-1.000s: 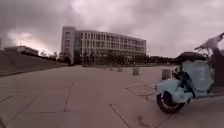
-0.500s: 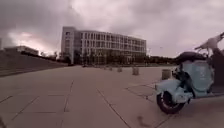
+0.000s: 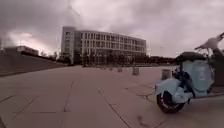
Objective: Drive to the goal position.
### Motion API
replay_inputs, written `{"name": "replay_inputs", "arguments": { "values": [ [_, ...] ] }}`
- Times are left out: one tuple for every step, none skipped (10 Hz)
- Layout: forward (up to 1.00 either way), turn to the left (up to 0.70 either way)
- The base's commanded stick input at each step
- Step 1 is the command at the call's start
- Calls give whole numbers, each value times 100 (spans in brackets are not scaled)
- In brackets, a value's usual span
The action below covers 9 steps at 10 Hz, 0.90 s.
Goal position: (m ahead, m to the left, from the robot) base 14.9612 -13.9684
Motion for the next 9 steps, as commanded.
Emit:
{"name": "replay_inputs", "arguments": {
  "values": [
    [85, 1],
    [85, 0],
    [85, -2],
    [85, -1],
    [85, 0],
    [85, -2],
    [85, -1],
    [85, 0],
    [85, 0]
  ]
}}
